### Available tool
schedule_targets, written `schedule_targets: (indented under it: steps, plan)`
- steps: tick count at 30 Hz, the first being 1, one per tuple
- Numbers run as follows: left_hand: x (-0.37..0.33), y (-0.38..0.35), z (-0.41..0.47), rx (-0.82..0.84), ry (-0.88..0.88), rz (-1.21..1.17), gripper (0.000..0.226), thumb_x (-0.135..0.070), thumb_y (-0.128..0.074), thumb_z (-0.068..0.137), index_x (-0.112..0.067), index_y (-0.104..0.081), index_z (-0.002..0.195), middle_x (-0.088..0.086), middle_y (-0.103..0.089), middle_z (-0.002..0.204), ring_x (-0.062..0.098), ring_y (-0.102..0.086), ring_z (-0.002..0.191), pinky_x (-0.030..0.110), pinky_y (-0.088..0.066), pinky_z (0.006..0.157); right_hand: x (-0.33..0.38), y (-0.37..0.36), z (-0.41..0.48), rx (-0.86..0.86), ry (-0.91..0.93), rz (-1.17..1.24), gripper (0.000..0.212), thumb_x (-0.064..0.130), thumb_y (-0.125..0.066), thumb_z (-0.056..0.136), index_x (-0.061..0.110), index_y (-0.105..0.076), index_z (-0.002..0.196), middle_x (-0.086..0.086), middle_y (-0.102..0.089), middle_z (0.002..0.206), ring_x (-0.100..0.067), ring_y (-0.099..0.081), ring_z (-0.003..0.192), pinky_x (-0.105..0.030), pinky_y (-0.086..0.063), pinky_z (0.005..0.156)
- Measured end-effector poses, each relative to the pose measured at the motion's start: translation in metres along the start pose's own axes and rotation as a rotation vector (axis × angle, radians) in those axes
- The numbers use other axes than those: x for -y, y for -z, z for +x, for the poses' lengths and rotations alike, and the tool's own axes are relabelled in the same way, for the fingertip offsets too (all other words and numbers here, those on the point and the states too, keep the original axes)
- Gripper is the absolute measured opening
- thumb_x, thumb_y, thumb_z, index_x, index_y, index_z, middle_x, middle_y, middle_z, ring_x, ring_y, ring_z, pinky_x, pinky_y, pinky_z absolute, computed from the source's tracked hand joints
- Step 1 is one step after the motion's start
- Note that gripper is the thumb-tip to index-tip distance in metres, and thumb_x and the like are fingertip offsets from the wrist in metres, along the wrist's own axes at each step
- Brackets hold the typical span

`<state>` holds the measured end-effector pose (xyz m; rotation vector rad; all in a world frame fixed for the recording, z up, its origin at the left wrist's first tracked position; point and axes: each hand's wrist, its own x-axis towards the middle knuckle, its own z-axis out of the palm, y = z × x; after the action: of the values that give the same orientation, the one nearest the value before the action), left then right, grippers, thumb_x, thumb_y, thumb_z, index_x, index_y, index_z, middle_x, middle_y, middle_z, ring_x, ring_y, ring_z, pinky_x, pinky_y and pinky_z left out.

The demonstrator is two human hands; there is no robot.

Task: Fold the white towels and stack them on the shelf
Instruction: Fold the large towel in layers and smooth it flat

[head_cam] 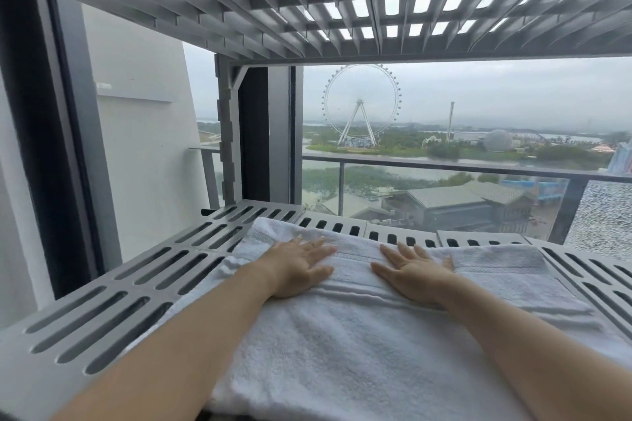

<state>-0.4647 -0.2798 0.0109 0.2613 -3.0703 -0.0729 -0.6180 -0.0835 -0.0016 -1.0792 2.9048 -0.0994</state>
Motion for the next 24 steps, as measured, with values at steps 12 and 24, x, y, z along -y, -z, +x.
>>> schedule_targets:
  steps: [12,24]
  plan:
    - [-0.016,0.017,0.013,0.198,0.211,0.042,0.054,-0.058,-0.012,0.091,-0.048,0.004,0.142,-0.01,0.014,0.155,0.02,0.013,0.142,0.066,0.011,0.106,0.007,0.003,-0.018,-0.002,0.161,0.033,0.058,0.069,-0.011,0.087,0.05,-0.004,0.141,0.016,0.007,0.155,-0.021,0.008,0.144,-0.065,0.009,0.108]
    - [0.0,0.012,0.048,-0.015,0.171,0.048,0.058,-0.063,-0.017,0.09,-0.034,-0.019,0.14,0.009,-0.016,0.151,0.03,-0.007,0.142,0.055,0.012,0.109,0.001,0.017,0.001,-0.026,0.154,0.129,0.053,0.059,-0.013,0.093,0.044,-0.015,0.144,0.008,-0.009,0.157,-0.017,-0.001,0.144,-0.058,0.003,0.111]
